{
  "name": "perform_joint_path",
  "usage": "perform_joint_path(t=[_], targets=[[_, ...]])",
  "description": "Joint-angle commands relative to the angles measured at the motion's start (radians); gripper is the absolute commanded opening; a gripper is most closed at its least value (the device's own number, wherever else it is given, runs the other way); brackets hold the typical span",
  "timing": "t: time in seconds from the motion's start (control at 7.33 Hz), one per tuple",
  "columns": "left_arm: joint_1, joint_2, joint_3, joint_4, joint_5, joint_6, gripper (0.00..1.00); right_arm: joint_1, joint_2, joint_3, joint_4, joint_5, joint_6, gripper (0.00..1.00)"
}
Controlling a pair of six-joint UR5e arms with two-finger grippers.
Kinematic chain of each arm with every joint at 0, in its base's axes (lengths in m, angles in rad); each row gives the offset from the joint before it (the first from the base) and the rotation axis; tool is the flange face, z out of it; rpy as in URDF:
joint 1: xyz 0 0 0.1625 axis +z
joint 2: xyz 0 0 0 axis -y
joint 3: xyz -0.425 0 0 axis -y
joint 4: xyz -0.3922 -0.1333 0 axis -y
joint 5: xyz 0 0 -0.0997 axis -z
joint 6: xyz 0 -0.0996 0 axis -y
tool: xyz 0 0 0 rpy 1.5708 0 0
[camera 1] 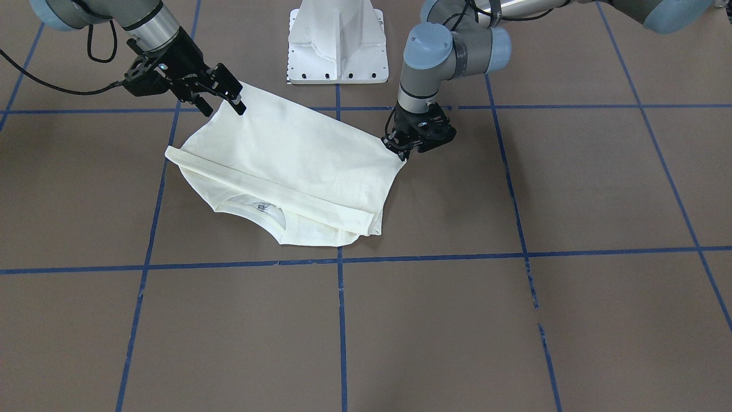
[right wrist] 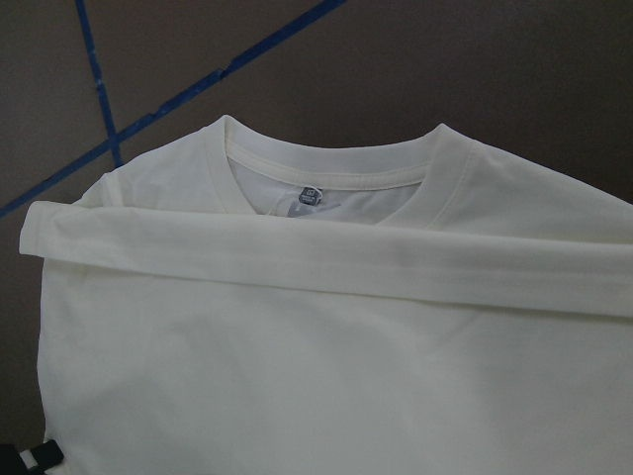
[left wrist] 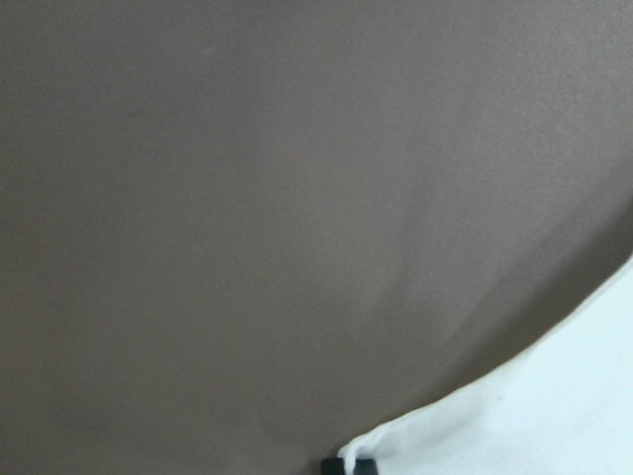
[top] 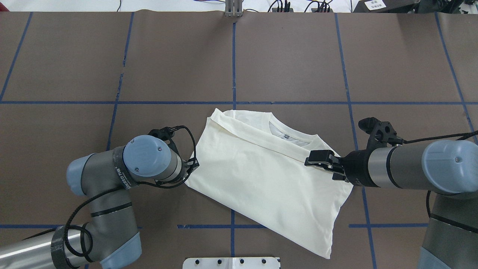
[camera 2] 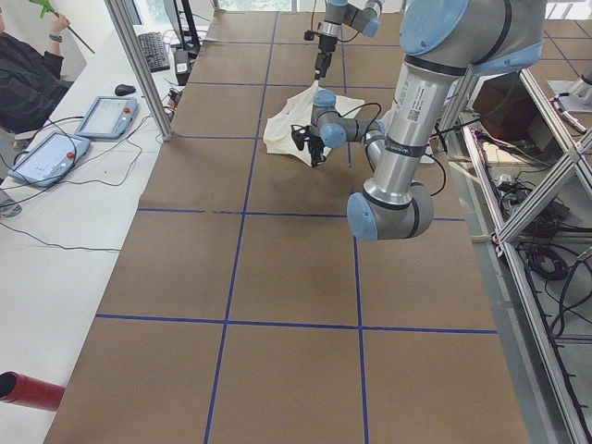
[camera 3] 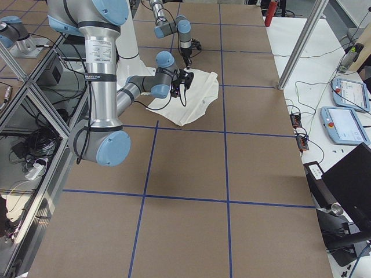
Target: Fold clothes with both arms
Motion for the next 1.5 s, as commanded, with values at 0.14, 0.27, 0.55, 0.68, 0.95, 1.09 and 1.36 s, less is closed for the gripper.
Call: perform_joint_path(t=[0.14,0.27,0.55,0.68,0.95,1.09,1.36], targets=[[-0.11,-0.013,0.026,-0.003,0.005,0.071,0.0,0.0,-0.001,0.0,0.0,-0.001,0.0,1.0],[-0.156,-0.035,0.084,-0.014,0.007,0.123,0.0,0.002,0.001,0.002,0.0,-0.004,0.0,1.0],[-0.251,-0.152,0.274,-0.067,0.01,0.215,0.0,0.006,-0.001,0.0,0.0,-0.004,0.0,1.0],[-0.279,-0.197,0.366,-0.131,0.043,0.281,0.0,0.011,-0.001,0.0,-0.002,-0.006,0.0,1.0],[-0.313,-0.298,0.538,-0.251,0.068,0.362,0.0,0.012,0.001,-0.008,-0.002,-0.006,0.0,1.0],[-0.313,-0.359,0.64,-0.37,0.091,0.369,0.0,0.012,0.001,-0.014,-0.002,-0.006,0.0,1.0],[-0.315,-0.426,0.755,-0.484,0.134,0.373,0.0,0.014,0.001,-0.014,-0.002,-0.006,0.002,1.0]])
